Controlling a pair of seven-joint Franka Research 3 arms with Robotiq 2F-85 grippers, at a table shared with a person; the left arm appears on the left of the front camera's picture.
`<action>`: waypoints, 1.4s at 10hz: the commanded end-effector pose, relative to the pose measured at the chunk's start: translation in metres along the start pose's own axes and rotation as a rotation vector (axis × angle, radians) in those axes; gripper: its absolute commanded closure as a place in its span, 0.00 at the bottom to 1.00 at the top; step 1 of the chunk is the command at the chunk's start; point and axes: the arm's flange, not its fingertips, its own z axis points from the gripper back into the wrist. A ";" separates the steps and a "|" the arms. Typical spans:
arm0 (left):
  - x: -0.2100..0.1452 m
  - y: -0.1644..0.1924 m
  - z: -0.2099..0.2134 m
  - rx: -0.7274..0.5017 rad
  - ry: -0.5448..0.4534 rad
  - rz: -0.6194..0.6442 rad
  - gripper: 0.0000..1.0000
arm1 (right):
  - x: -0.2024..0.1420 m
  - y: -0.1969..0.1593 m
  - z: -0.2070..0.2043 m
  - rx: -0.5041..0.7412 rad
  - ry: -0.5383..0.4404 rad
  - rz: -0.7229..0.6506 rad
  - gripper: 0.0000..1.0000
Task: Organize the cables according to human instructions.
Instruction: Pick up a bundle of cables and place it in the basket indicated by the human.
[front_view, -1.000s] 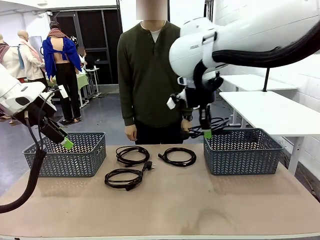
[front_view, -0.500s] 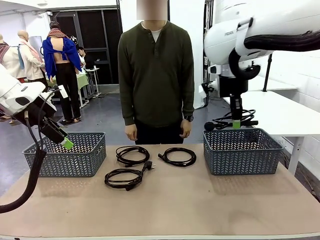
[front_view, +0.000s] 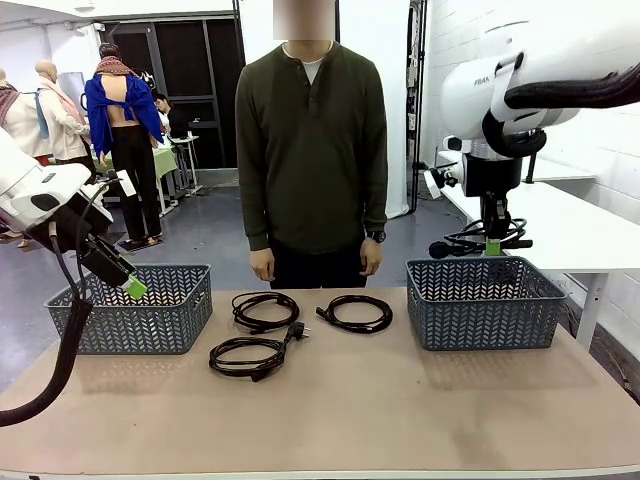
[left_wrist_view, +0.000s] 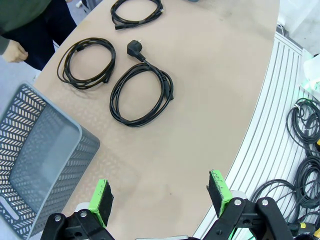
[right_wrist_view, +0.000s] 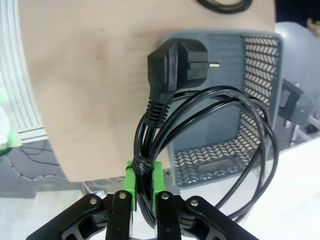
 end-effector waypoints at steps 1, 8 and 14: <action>-0.001 0.003 0.001 -0.016 -0.017 -0.005 0.00 | 0.001 -0.012 -0.016 -0.069 0.021 0.012 1.00; -0.001 0.003 0.001 -0.016 -0.017 -0.005 0.00 | 0.002 -0.019 -0.025 -0.038 0.001 -0.001 1.00; -0.001 0.003 0.001 -0.016 -0.017 -0.005 0.00 | 0.007 -0.041 -0.062 -0.068 0.018 0.105 1.00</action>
